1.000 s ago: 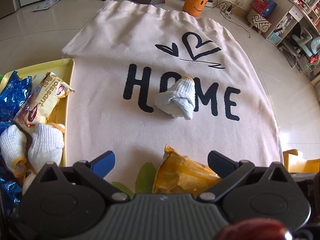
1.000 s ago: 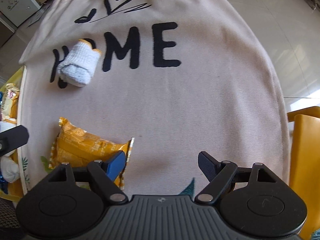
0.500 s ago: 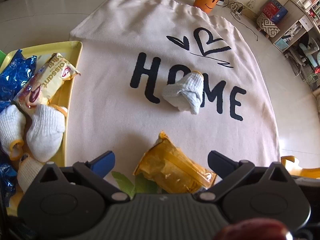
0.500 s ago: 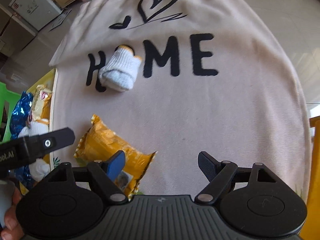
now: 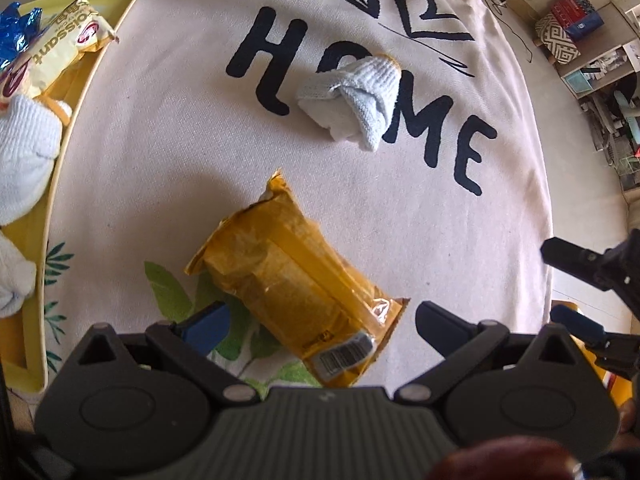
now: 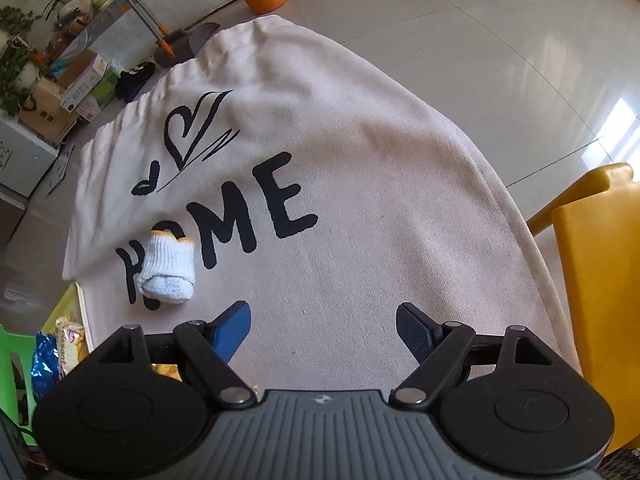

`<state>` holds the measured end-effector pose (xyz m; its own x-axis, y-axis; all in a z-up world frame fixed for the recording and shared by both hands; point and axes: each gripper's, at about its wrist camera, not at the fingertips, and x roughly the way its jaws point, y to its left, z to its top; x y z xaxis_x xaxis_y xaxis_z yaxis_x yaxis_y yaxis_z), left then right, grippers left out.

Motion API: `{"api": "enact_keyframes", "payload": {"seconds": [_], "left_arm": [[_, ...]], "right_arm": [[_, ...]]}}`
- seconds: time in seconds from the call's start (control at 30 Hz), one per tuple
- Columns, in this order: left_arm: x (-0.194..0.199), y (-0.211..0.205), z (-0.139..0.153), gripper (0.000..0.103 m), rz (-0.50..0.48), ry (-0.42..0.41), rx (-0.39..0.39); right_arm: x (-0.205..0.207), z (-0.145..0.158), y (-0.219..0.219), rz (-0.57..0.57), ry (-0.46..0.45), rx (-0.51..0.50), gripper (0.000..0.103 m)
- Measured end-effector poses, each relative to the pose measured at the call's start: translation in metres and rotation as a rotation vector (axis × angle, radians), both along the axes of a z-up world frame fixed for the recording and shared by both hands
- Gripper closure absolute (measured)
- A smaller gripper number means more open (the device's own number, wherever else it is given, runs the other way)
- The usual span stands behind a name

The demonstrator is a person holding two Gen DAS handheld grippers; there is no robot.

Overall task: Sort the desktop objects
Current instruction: 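Move the left gripper to the yellow packet while the right gripper moves away, then grasp the yellow packet with the left gripper while the right gripper grasps the last white glove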

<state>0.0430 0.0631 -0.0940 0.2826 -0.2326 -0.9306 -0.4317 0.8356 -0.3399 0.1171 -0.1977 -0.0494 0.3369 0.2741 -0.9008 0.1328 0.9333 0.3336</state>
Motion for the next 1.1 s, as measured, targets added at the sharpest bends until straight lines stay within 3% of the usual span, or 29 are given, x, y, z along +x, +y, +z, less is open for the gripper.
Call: {"api": "enact_keyframes", "payload": {"seconds": [0.17,0.47,0.6,0.67,0.73,0.77,0.93,1.1], "left_arm": [[0.004,-0.003,-0.012,0.001,0.018,0.018,0.030],[0.005,-0.001,-0.010,0.001,-0.078,-0.004,0.130],[0.004,0.004,-0.001,0.001,-0.134,-0.040,0.226],[0.006,0.005,0.006,0.001,-0.178,-0.066,0.317],[0.007,0.009,0.011,0.001,-0.181,-0.084,0.419],[0.007,0.016,0.013,0.001,-0.158,-0.084,0.427],[0.004,0.041,0.010,0.001,-0.029,-0.064,0.227],[0.003,0.028,0.014,0.001,-0.068,-0.091,0.166]], "right_arm": [[0.003,0.001,-0.004,-0.048,0.004,0.052,0.022],[0.006,0.002,0.007,-0.027,0.004,0.100,0.022],[0.006,0.005,0.014,-0.016,-0.004,0.106,0.022],[0.006,0.005,0.018,-0.010,-0.004,0.114,0.022],[0.006,0.005,0.024,-0.002,-0.002,0.116,0.022],[0.007,0.005,0.027,0.004,-0.004,0.120,0.022],[0.011,0.002,0.047,0.051,0.005,0.153,0.022],[0.014,0.003,0.062,0.117,-0.020,0.147,0.022]]}}
